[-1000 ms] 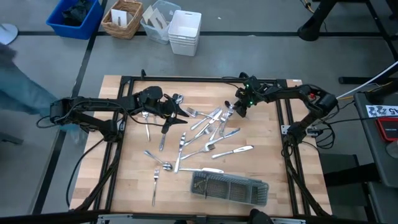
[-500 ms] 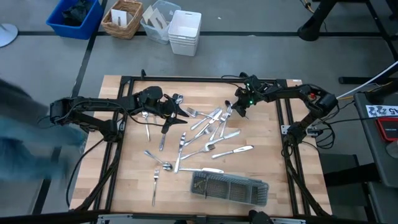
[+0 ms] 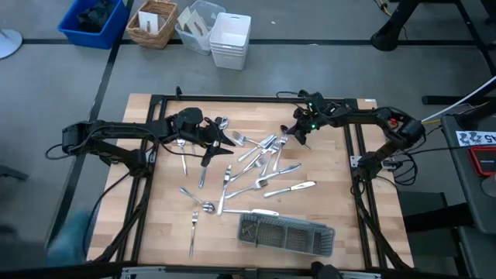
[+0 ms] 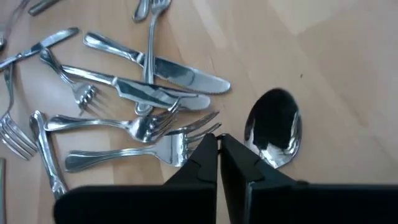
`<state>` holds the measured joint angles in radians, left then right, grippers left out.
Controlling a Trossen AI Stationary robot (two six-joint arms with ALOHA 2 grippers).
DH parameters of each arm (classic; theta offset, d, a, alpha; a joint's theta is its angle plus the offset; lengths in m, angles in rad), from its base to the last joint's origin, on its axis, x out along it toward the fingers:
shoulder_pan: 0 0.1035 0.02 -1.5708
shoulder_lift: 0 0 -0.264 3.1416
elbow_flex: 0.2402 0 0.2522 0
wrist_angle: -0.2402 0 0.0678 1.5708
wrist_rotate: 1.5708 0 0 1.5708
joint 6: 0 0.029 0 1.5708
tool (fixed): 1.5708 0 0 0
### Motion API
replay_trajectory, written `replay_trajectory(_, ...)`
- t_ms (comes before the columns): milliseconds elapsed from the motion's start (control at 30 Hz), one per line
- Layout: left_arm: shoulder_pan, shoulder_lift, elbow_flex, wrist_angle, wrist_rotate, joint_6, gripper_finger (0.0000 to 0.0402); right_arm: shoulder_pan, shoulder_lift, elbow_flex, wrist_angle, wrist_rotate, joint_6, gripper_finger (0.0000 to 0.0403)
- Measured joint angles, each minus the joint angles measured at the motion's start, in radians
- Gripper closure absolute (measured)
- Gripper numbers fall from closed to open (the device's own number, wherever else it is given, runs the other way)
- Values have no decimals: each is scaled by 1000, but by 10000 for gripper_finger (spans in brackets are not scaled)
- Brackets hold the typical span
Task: Sort silverware
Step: Put the fork into the gray silverware rack
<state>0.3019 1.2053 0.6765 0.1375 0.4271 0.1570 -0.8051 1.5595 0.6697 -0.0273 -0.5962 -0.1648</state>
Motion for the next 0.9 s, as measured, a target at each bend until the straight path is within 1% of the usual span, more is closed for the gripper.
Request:
replay_trajectory(133, 0, 0, 0, 0, 0, 0, 270, 0, -50, 0, -14, 1, 2, 398)
replay_trajectory(300, 0, 0, 0, 2, 0, 0, 270, 0, -133, 0, -71, 17, 1, 400)
replay_trajectory(633, 0, 0, 0, 10, 0, 0, 270, 0, -356, 0, -163, 142, -2, 401)
replay_trajectory(733, 0, 0, 0, 11, 0, 0, 270, 0, -433, 23, -212, 187, -1, 401)
replay_trajectory(900, 0, 0, 0, 11, -1, -1, 270, 0, -539, 97, -310, 201, -1, 402)
